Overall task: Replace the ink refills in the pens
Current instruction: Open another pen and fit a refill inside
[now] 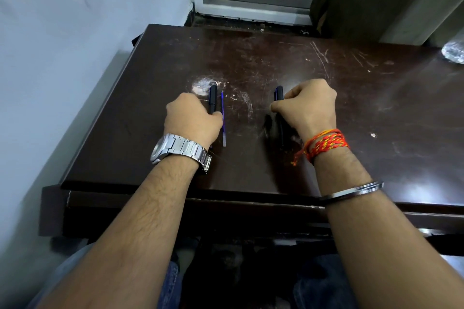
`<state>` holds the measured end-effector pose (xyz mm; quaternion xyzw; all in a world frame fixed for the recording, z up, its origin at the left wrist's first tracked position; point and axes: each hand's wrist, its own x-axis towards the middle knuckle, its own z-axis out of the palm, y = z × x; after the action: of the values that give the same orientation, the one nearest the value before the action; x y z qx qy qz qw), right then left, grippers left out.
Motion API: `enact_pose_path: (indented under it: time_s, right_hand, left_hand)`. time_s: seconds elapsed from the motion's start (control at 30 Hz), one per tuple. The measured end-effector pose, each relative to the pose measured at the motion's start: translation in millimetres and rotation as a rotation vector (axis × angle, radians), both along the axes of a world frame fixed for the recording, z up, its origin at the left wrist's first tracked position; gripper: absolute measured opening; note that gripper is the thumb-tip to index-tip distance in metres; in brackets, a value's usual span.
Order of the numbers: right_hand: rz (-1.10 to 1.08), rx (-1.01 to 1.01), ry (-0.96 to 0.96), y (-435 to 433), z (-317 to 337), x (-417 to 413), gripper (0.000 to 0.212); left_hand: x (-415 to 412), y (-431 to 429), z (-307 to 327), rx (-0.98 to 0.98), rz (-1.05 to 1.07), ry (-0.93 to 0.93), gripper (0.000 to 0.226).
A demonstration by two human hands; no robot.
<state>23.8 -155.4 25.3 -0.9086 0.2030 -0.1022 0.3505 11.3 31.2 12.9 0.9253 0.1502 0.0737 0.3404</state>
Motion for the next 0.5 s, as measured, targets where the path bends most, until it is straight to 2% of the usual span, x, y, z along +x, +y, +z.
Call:
enact_pose_path:
  time_s: [0.17, 0.23, 0.33, 0.4, 0.5]
  right_hand:
    - [0.083, 0.020, -0.108, 18, -2, -4, 0.013]
    - [0.130, 0.086, -0.131, 28, -4, -5, 0.021]
    - [0.177, 0.433, -0.112, 43, -8, -4, 0.037]
    - [0.181, 0.642, -0.145, 47, -10, -3, 0.035]
    - [0.198, 0.708, -0.215, 49, -11, -1, 0.023]
  left_hand:
    - [1, -1, 0, 0.050, -0.025, 0.029, 0.015]
    - [0, -3, 2, 0.015, -0.034, -0.022, 0.016]
    - [-3, -10, 9, -0.072, -0.148, -0.132, 0.013]
    - [-7, -15, 11, -0.101, -0.238, -0.159, 0.012]
    - [-10, -22, 10, -0.115, -0.272, -0.193, 0.010]
